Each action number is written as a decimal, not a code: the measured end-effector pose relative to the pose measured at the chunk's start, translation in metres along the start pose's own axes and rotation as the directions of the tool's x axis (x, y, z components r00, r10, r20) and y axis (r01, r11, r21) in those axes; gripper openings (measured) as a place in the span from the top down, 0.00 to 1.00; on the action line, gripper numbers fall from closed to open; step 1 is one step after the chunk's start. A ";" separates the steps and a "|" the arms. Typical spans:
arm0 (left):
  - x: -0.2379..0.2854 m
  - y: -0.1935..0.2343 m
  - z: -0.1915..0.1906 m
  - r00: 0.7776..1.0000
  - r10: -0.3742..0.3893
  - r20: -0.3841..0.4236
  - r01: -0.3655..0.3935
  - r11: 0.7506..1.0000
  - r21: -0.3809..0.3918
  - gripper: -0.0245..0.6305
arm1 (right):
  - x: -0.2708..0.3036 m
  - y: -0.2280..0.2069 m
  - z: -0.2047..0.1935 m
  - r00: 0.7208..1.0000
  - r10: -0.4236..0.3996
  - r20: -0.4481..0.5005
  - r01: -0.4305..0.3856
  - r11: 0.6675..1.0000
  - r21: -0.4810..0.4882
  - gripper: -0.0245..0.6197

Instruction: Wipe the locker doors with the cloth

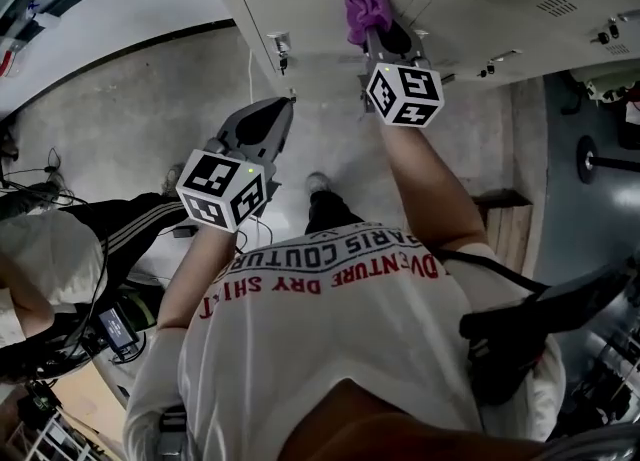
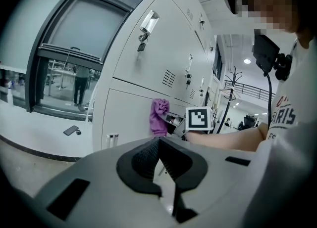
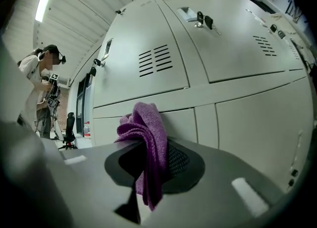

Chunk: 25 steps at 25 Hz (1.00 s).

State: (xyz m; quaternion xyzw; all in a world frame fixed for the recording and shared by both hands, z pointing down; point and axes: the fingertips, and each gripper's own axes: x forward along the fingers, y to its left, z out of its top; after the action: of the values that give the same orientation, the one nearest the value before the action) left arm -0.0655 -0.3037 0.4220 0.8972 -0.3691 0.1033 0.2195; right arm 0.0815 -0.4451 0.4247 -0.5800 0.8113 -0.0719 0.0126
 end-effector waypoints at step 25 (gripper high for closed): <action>-0.068 0.012 0.012 0.989 0.113 0.095 -0.116 0.993 0.019 0.96 | -0.032 0.053 0.029 0.982 0.165 0.091 -0.173 0.981 0.092 0.89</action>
State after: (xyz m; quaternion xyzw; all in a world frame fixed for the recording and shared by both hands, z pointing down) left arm -0.1222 -0.2751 0.3912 0.8809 -0.4286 0.0780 0.1847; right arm 0.0454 -0.4017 0.3869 -0.5102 0.8518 -0.0867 0.0814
